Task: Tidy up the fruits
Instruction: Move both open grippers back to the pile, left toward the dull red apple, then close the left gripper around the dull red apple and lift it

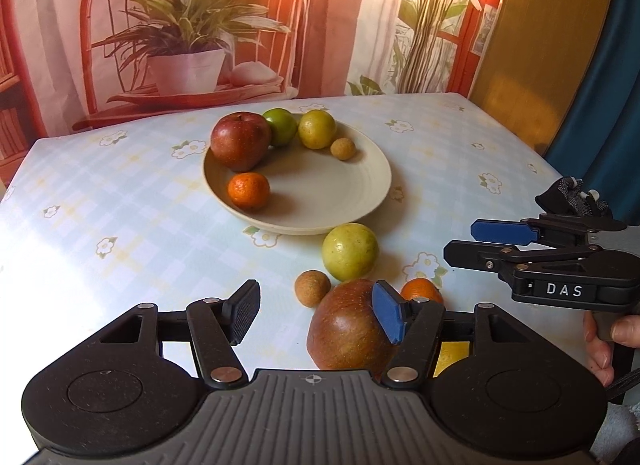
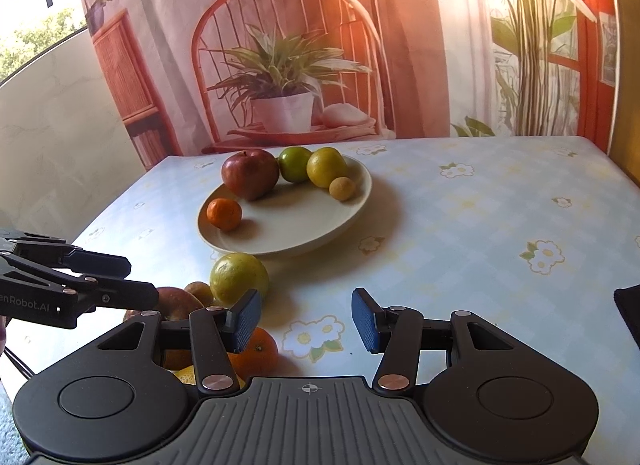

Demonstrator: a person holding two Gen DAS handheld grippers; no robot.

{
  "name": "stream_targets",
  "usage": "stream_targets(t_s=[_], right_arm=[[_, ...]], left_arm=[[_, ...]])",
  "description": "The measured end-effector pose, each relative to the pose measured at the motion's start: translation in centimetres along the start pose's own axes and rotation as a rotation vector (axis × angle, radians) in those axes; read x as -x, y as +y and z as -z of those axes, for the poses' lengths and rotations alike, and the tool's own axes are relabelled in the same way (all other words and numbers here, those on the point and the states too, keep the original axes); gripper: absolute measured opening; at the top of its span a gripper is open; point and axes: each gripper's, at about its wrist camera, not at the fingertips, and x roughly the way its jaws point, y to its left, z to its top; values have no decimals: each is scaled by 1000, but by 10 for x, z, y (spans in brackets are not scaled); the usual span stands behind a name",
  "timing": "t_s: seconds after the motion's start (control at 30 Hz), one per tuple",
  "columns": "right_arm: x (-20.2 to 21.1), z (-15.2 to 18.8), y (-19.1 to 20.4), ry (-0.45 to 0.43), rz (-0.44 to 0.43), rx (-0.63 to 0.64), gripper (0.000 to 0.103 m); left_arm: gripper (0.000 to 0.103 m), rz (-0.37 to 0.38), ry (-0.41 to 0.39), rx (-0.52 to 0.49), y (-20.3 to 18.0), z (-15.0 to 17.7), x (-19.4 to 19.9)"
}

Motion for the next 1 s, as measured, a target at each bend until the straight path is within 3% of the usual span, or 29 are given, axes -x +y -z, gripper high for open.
stream_targets(t_s=[0.3, 0.6, 1.0], right_arm=[[0, -5, 16, 20, -38, 56, 47], [-4, -8, 42, 72, -102, 183, 47], [-17, -10, 79, 167, -180, 413, 48]], left_arm=[[65, -16, 4, 71, 23, 4, -1], [59, 90, 40, 217, 52, 6, -11], [54, 164, 66, 303, 60, 9, -20]])
